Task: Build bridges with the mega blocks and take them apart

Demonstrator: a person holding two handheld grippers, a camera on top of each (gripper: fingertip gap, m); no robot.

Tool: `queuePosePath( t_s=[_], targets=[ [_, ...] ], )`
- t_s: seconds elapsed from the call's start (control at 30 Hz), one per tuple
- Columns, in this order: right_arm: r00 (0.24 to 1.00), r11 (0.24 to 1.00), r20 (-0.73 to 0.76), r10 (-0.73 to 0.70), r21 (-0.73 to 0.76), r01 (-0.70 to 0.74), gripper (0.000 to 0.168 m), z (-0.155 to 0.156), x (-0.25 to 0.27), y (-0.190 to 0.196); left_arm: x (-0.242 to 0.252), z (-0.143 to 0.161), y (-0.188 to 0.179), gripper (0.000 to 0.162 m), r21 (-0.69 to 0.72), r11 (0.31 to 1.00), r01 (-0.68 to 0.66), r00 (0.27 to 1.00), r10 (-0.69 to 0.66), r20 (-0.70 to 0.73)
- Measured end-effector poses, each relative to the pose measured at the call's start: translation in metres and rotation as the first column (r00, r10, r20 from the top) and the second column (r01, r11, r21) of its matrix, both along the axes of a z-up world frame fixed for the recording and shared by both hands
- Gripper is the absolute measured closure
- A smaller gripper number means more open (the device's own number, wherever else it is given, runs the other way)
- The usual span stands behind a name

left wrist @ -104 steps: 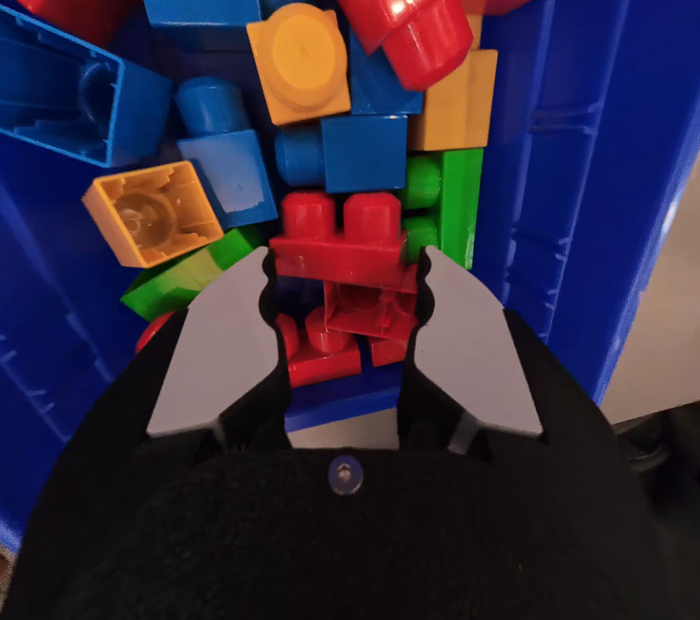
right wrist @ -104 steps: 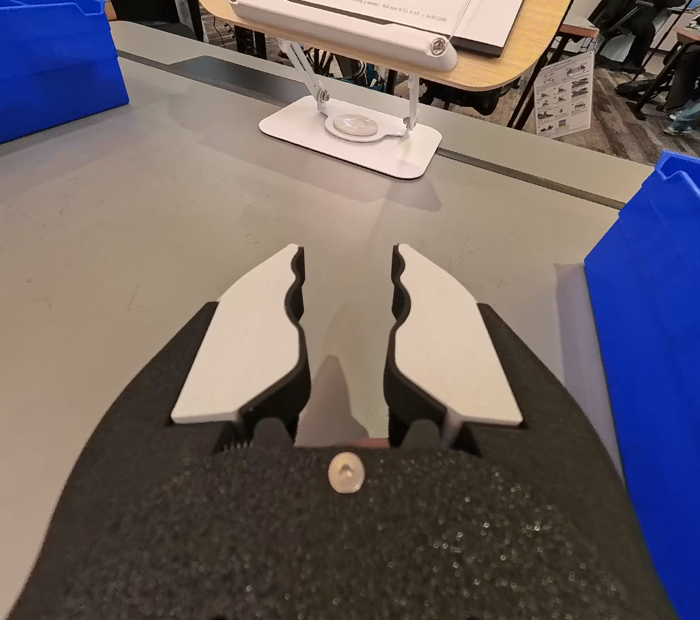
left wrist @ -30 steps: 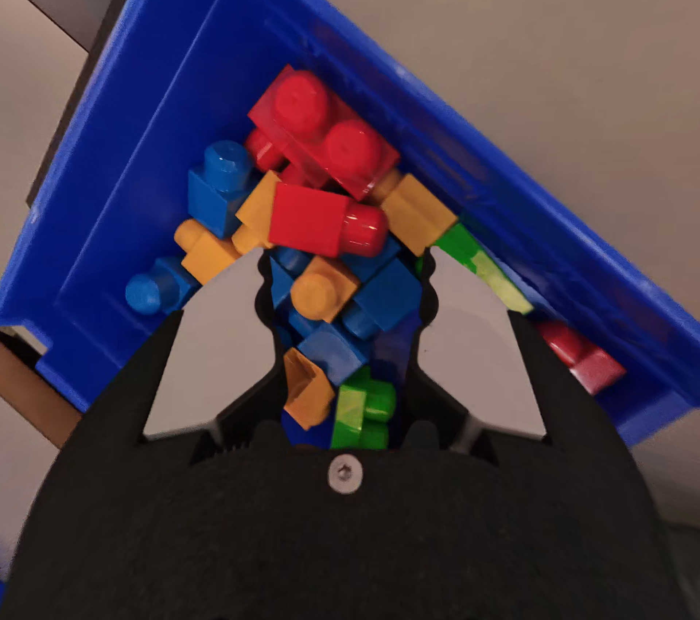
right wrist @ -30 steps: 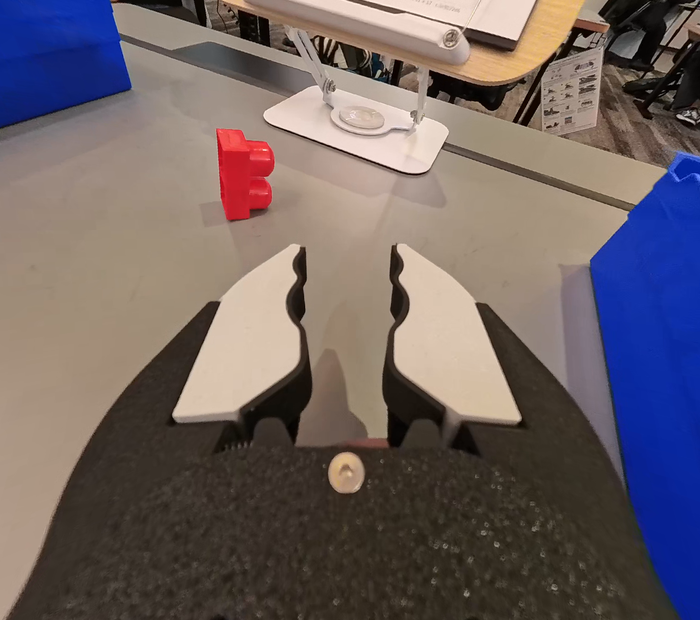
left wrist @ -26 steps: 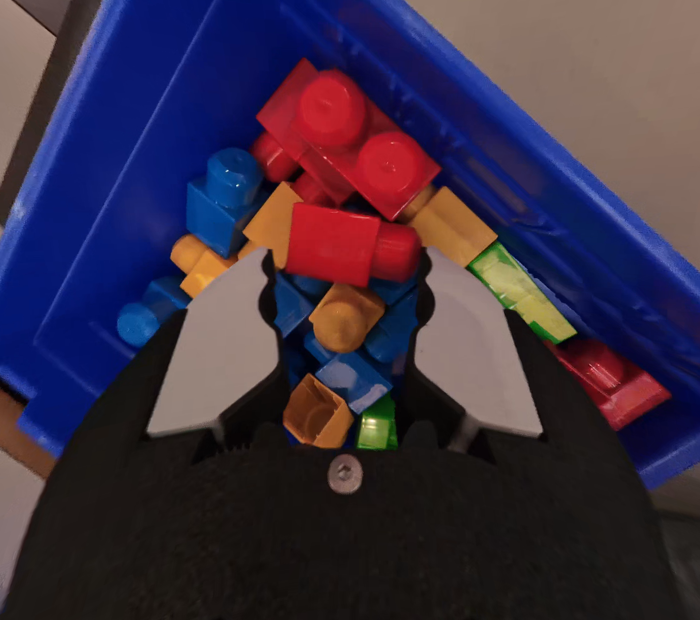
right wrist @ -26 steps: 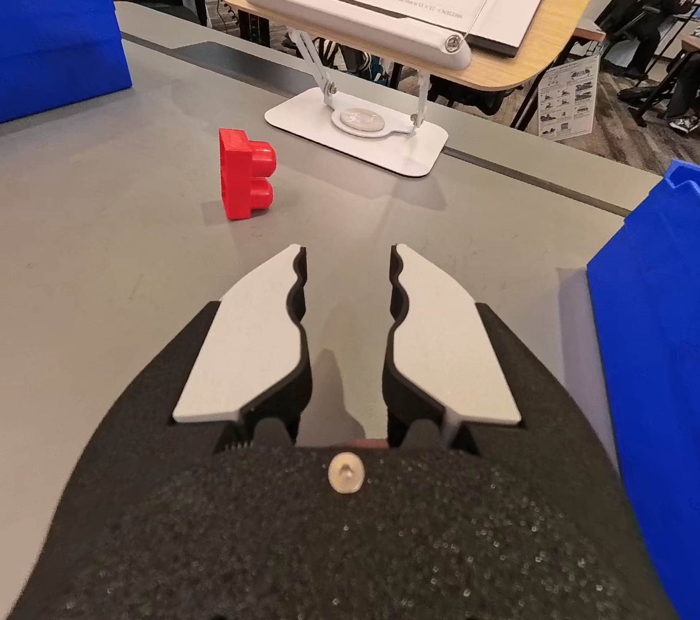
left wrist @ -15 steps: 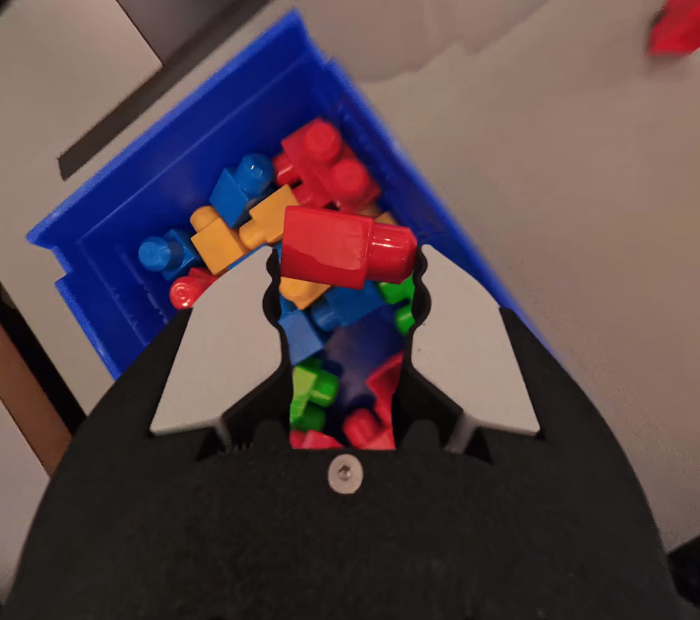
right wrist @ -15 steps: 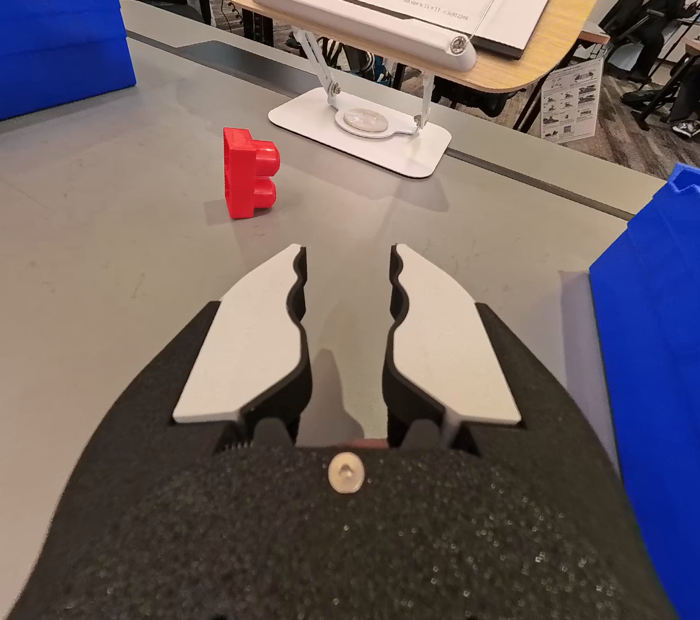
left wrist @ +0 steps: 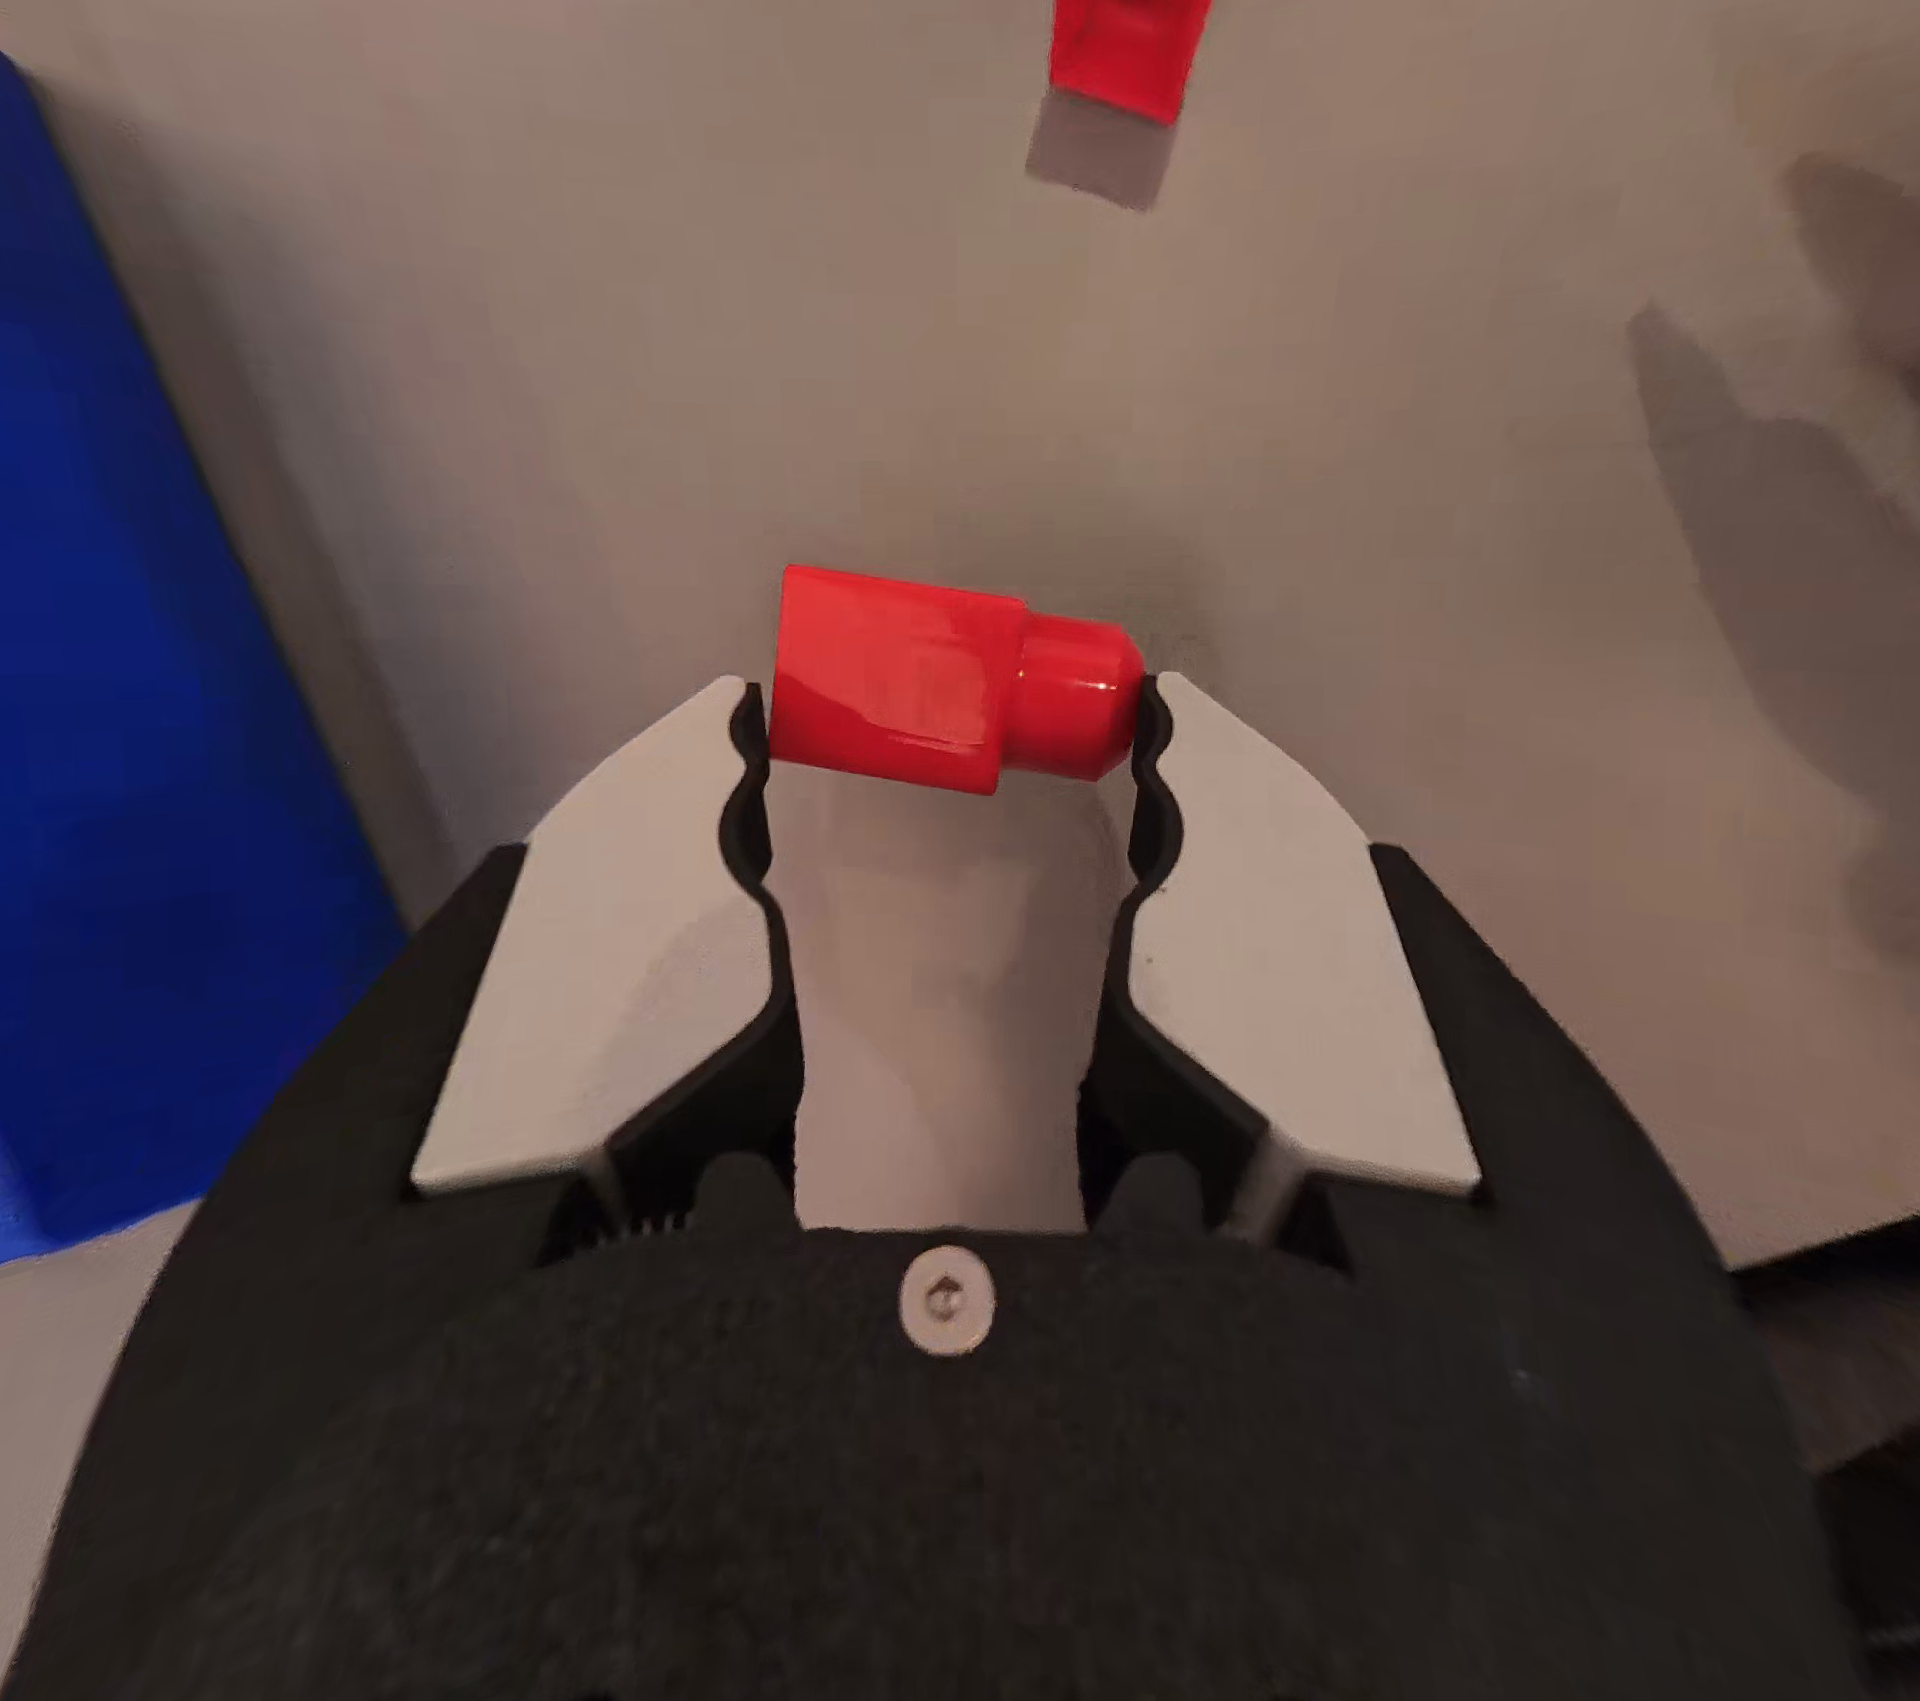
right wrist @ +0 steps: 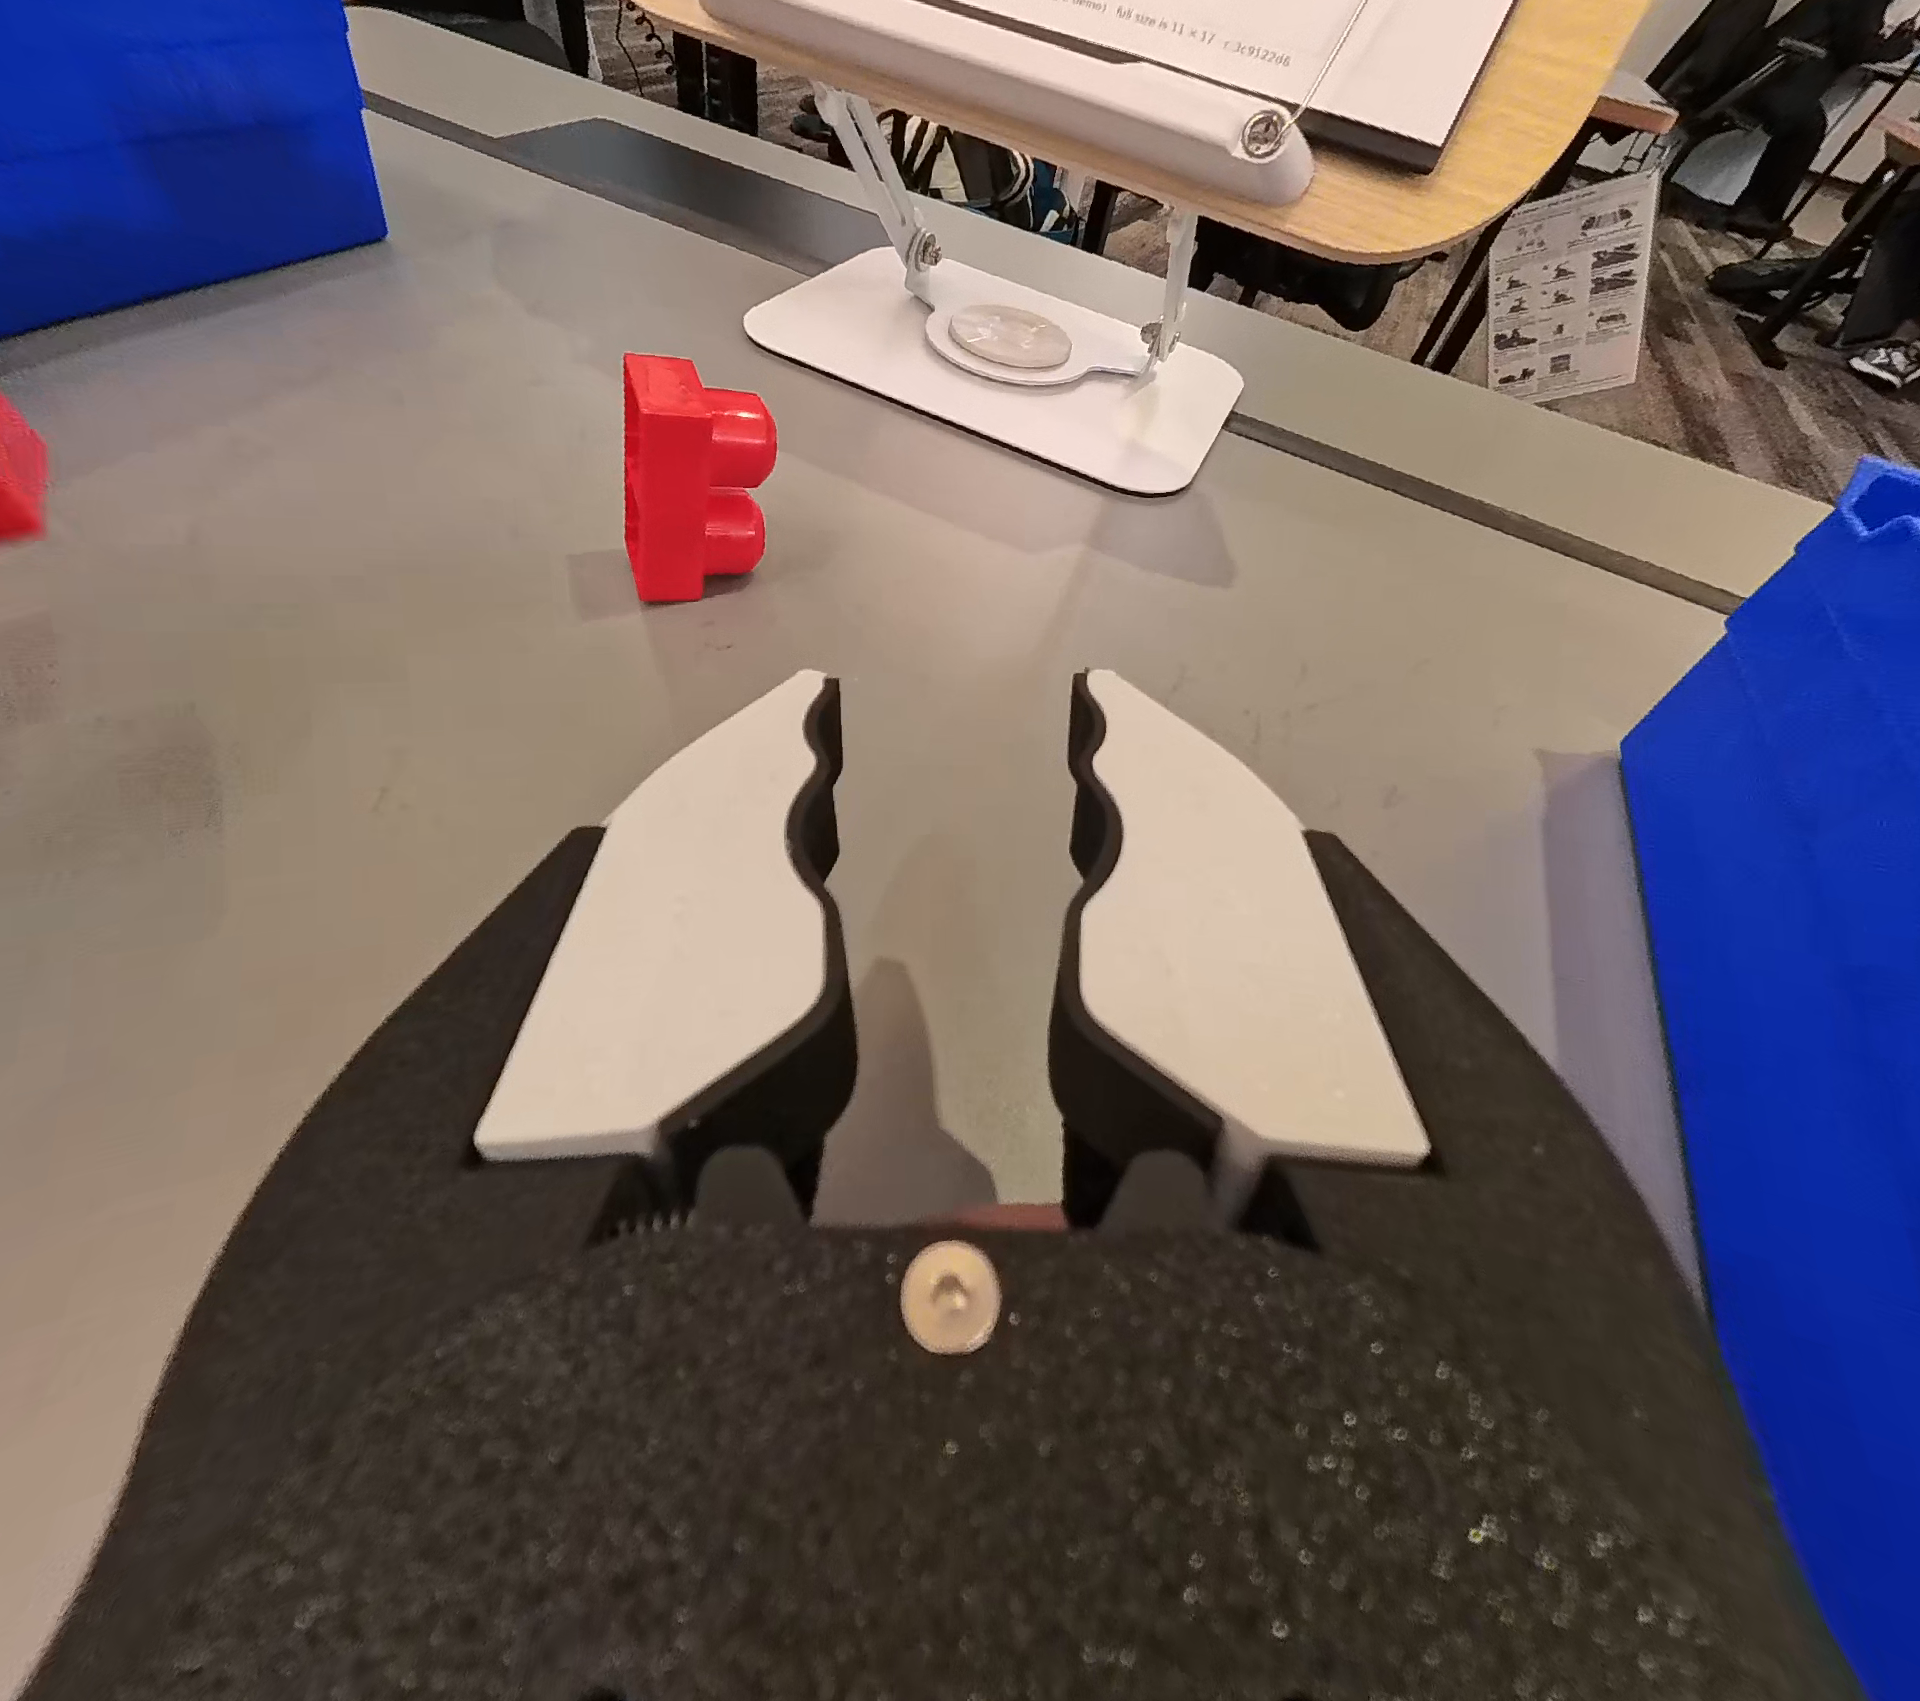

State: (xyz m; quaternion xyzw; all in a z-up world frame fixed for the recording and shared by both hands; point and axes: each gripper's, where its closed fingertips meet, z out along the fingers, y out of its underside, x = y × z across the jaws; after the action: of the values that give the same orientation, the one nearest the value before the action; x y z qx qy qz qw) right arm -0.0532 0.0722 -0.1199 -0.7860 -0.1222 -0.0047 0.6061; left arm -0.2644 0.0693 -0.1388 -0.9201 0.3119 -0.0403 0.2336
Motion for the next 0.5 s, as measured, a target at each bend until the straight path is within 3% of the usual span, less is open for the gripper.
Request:
queuePosePath(
  t_s=[0.17,0.4,0.5],
  targets=[
    [1.000,1.000,-0.018,0.007,0.002,-0.007,0.126,0.001,0.000,0.000,0.014,-0.025,0.009,0.094,-0.019,0.989,-0.144,0.989,0.144,-0.039],
    [0.999,1.000,-0.034,0.015,-0.002,-0.015,0.126,0.001,0.000,-0.001,0.017,-0.046,0.011,0.094,-0.030,0.982,-0.189,0.981,0.187,-0.051],
    [0.999,1.000,-0.030,0.016,-0.002,-0.016,0.126,0.000,0.000,-0.001,0.018,-0.038,0.010,0.075,0.009,0.987,-0.160,0.986,0.161,-0.032]
  ],
)
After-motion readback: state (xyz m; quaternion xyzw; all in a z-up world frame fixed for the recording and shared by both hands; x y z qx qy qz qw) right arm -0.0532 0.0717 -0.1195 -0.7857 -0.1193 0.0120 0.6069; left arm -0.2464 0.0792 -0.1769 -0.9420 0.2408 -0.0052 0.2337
